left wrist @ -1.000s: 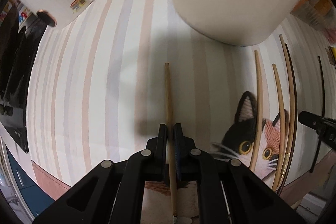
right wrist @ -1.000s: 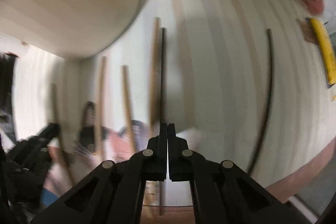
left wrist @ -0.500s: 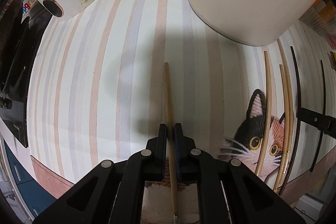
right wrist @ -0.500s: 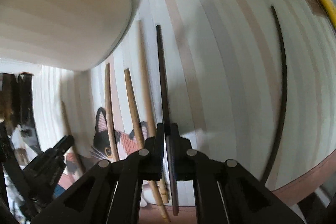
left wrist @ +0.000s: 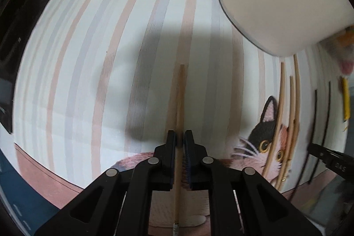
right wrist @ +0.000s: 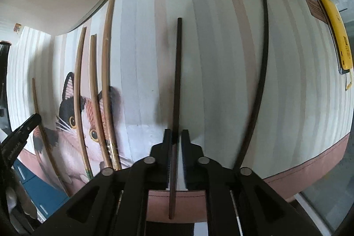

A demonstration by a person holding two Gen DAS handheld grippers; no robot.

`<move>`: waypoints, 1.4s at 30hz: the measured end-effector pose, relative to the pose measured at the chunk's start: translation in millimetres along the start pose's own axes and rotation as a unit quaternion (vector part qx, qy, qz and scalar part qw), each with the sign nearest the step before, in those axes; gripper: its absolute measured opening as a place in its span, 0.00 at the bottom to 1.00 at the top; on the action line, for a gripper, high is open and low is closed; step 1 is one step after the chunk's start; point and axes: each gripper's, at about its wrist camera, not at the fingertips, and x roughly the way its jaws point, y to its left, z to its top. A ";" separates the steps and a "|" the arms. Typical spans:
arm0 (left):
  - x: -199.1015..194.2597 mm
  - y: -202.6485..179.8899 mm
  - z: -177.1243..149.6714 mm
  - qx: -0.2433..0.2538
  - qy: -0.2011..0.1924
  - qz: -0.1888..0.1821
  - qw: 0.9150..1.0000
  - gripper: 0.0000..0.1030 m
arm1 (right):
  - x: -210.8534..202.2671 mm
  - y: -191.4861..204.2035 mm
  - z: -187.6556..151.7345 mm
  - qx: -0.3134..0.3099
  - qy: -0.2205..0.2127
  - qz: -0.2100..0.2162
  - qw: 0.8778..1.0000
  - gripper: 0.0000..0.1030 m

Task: Organize utensils
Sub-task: 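Lift both held chopsticks off the cloth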

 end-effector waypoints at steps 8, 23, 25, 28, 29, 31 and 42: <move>2.7 -8.1 0.7 0.045 0.003 0.018 0.999 0.15 | -4.2 13.3 6.0 -0.002 -0.041 -0.040 0.998 0.09; 3.7 -3.2 17.6 0.053 0.013 0.030 0.998 0.07 | 8.0 24.3 5.9 -0.015 0.024 -0.023 0.999 0.06; 1.9 -10.8 19.7 0.056 0.008 0.040 0.998 0.07 | 8.3 24.6 8.4 -0.017 0.028 -0.026 0.999 0.06; 6.3 -22.7 19.6 0.061 0.005 0.050 0.997 0.07 | 4.9 23.4 16.0 -0.017 0.030 -0.030 0.999 0.06; 6.0 -22.4 20.9 0.061 0.005 0.051 0.997 0.07 | 4.0 19.7 16.8 -0.018 0.030 -0.033 0.999 0.06; 7.6 -24.2 18.6 0.059 0.005 0.051 0.997 0.07 | 6.0 22.8 17.5 -0.019 0.031 -0.039 0.999 0.06; 4.5 -25.7 19.8 0.057 -0.003 0.062 0.996 0.05 | 9.2 41.9 18.9 -0.018 0.026 -0.051 0.998 0.07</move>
